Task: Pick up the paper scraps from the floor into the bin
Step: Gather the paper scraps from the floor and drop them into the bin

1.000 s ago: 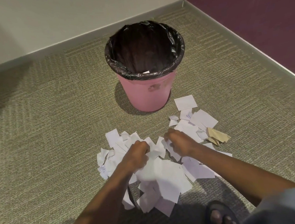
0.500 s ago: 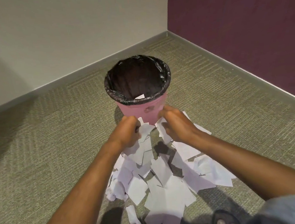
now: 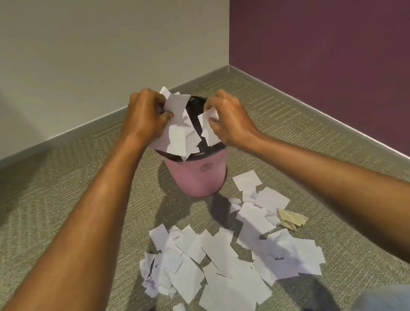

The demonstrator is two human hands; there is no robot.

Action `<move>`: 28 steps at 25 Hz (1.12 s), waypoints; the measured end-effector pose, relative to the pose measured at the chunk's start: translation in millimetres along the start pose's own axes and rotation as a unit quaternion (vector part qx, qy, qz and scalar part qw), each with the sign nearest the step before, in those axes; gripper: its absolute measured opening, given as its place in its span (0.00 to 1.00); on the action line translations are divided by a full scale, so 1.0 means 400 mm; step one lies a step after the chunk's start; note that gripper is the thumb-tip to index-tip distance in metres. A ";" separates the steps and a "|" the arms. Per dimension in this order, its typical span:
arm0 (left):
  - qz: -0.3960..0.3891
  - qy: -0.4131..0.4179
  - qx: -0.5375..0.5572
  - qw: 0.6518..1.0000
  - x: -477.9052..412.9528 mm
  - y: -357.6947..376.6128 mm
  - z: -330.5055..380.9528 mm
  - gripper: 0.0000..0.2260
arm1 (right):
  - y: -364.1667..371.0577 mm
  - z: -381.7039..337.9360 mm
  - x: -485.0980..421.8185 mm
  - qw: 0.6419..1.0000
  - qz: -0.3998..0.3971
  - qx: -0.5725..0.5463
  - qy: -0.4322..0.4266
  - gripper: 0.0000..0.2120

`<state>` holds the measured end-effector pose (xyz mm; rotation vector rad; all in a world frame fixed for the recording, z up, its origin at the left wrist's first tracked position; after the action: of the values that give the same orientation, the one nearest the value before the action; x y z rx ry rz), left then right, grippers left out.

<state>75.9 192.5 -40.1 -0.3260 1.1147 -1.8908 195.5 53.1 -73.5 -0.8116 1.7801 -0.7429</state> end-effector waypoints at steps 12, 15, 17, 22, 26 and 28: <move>-0.071 -0.055 -0.032 0.995 -0.077 0.245 -0.060 0.26 | 0.139 0.099 -0.060 0.996 -0.073 -0.037 0.045 0.15; -0.063 -0.039 -0.028 0.997 -0.060 0.260 -0.089 0.28 | 0.115 0.101 -0.011 0.999 -0.044 -0.021 0.015 0.11; -0.066 -0.040 -0.005 0.997 -0.045 0.267 -0.120 0.25 | 0.095 0.111 0.035 0.999 -0.042 -0.010 0.000 0.09; -0.004 -0.022 -0.059 0.998 0.014 0.275 -0.154 0.14 | 0.061 0.173 0.147 0.997 -0.051 -0.014 0.060 0.09; 0.031 0.119 -0.012 0.992 0.167 0.324 -0.051 0.09 | 0.114 0.259 0.285 0.972 -0.184 -0.014 0.144 0.07; -0.063 0.151 -0.028 0.986 0.247 0.417 -0.042 0.09 | 0.168 0.304 0.384 0.939 -0.295 0.011 0.177 0.10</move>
<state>103.1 89.9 -203.2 -0.1459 1.3772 -2.0700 255.8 -44.9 -245.9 -1.2849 1.8424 -1.3697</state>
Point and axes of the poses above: each hand's wrist, its own x-axis away from the middle knuckle, its own y-axis out of the palm, z = x × y, the point moved 4 cm from there along -x, towards the middle knuckle, and after that the axes turned 15 degrees about -y, right-handed, at the moved point
